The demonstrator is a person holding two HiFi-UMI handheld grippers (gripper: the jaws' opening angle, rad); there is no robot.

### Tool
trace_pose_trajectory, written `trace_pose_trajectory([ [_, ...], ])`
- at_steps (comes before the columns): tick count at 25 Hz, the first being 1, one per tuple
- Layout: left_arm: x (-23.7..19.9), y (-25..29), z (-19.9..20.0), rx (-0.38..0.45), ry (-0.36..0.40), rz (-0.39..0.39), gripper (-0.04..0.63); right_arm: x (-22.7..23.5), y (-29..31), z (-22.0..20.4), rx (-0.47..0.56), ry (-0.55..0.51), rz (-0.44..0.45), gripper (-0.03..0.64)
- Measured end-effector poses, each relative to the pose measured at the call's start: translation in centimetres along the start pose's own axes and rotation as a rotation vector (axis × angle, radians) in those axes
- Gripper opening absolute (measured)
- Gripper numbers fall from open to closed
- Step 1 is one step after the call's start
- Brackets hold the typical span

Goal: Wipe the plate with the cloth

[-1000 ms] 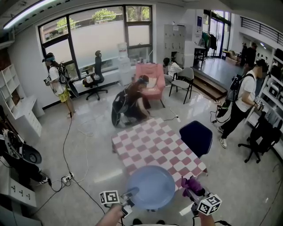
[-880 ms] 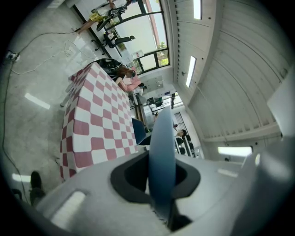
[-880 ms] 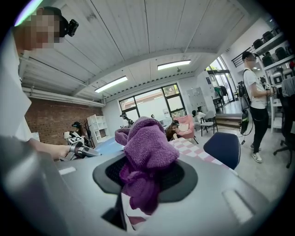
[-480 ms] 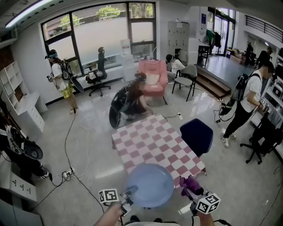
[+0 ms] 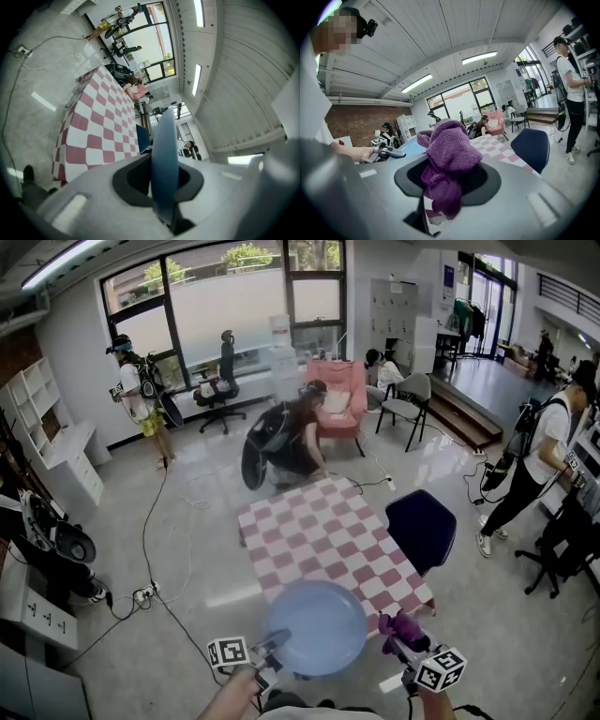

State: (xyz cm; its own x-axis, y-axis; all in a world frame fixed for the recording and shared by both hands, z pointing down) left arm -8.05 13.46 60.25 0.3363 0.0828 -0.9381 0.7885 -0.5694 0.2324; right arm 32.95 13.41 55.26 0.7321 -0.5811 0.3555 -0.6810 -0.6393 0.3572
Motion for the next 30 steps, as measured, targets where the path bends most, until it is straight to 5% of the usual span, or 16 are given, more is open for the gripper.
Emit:
trace_pose_trajectory([
  [13, -1.3, 2.8, 2.6, -0.024, 0.001, 0.013, 0.039, 2.6, 1.9, 0.8, -0.032, 0.011, -0.019, 0.155],
  [30, -3.5, 5.6, 16.7, -0.157, 0.053, -0.008, 0.039, 2.2, 11.0, 5.0, -0.015, 0.066, -0.143, 0.158],
])
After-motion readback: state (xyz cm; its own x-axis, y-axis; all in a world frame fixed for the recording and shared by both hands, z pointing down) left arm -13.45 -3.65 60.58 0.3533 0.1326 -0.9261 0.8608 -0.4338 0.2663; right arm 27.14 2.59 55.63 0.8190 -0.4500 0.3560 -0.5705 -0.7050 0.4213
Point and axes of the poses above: the fingertips, and each gripper's own axes: y forward along the fingers, x to its right, z out of its top, the point moved 10 cm from there along -y, backward along the fingers, and after that the axes turned 7 degrees about -x, right-handed, at the moved point
